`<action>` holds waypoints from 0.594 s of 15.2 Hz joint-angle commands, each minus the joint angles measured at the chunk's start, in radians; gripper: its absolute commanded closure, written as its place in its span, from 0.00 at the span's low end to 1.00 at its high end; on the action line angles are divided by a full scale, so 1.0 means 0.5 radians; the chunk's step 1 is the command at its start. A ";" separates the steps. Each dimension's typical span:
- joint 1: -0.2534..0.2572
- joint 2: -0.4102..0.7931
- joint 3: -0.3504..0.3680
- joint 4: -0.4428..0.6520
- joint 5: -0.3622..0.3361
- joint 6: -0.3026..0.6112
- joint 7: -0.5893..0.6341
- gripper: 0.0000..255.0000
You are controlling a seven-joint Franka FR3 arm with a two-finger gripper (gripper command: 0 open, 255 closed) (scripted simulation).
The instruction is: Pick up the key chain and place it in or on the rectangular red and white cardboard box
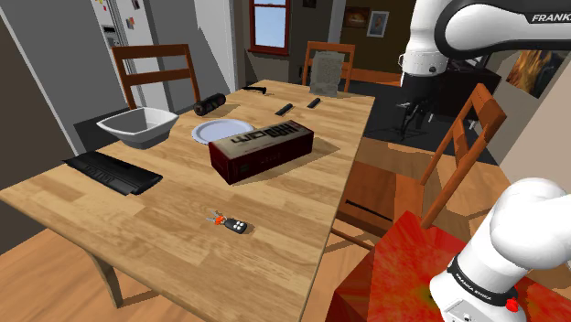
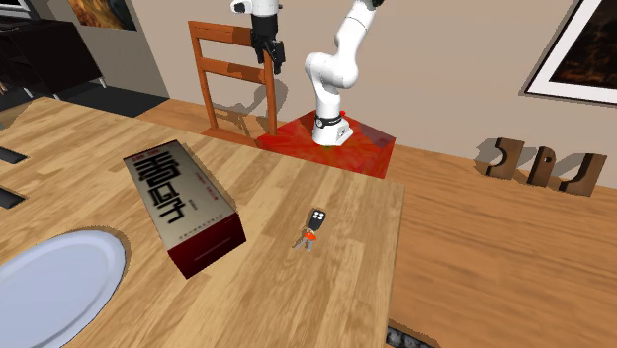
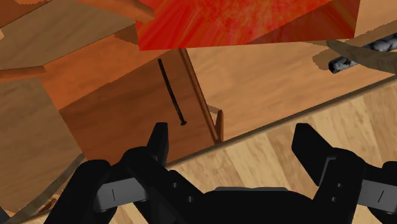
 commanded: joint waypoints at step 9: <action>0.125 0.375 0.222 0.046 0.178 0.326 0.212 0.00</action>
